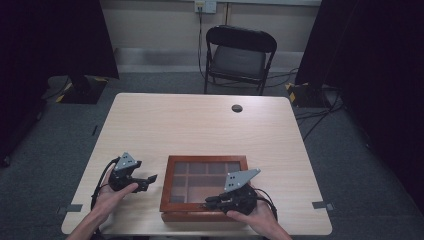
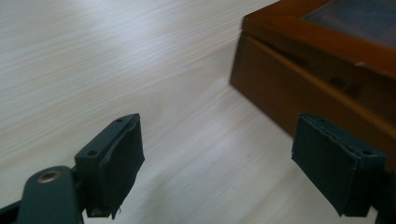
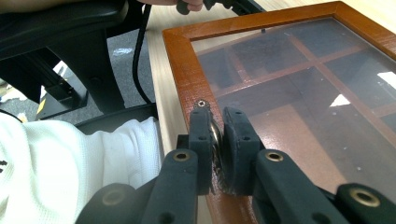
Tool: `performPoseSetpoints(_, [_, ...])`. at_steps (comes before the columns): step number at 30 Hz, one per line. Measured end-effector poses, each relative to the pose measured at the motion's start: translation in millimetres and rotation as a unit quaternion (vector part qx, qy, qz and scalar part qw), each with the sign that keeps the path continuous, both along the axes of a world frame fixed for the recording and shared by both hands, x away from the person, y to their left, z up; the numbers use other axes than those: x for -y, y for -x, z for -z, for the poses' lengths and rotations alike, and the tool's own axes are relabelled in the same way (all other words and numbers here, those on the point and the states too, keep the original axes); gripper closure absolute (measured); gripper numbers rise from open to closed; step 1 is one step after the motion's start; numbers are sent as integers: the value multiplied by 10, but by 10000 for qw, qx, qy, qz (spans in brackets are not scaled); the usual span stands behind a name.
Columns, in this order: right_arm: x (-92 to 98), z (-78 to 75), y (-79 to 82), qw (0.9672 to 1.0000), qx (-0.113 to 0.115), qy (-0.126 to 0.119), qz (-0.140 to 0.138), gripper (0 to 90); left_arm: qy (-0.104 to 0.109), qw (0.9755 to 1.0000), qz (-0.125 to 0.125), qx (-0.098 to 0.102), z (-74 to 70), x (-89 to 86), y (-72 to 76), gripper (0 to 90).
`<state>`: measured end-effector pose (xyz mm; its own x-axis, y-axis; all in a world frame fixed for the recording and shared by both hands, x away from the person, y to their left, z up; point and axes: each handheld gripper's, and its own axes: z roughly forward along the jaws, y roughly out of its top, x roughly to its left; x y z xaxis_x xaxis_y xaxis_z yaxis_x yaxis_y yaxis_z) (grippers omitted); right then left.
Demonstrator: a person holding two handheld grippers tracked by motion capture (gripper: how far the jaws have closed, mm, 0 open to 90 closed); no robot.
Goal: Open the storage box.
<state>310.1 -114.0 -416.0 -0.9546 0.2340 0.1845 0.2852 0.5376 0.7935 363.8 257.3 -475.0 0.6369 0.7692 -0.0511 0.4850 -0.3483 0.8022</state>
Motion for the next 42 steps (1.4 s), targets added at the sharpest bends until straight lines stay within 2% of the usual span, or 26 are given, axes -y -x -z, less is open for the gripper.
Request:
performPoseSetpoints(3, [-1, -35, -14, 10000, 9, -1, -20, 827, -28, 9999, 127, -15, -23, 60, 44, 163])
performPoseSetpoints(5, [-3, -57, -21, 10000, 12, -3, -22, 827, 76, 9998, 172, -13, -32, 94, 72, 165])
performPoseSetpoints(9, [-4, -98, -20, 10000, 46, 4, 4, 827, 153, 9993, 353, 16, -52, 142, 112, 163])
performPoseSetpoints(12, [-5, -121, -29, 10000, 51, -4, -1, 827, 124, 9985, 517, 97, -71, 181, 135, 162])
performPoseSetpoints(19, [-12, -184, -62, 10000, -15, 11, -8, 827, 275, 9979, 572, 110, -79, 229, 157, 162])
performPoseSetpoints(23, [-10, -236, -86, 10000, -22, 15, -21, 827, 201, 9974, 666, 162, -94, 256, 178, 174])
performPoseSetpoints(24, [-10, -244, -95, 10000, -23, 14, -31, 827, 293, 9973, 658, 136, -98, 263, 180, 175])
performPoseSetpoints(29, [-9, -266, -141, 10000, 4, 11, 6, 827, 354, 9967, 702, 198, -112, 293, 196, 175])
performPoseSetpoints(38, [6, -256, -165, 10000, 9, -10, 79, 823, 311, 9963, 748, 289, -132, 300, 191, 175])
performPoseSetpoints(39, [10, -251, -161, 9999, 5, -28, 101, 812, 301, 9962, 757, 296, -133, 300, 190, 177])
performPoseSetpoints(42, [43, -253, -145, 9997, 69, -45, 231, 658, 289, 9963, 762, 288, -129, 305, 189, 174])
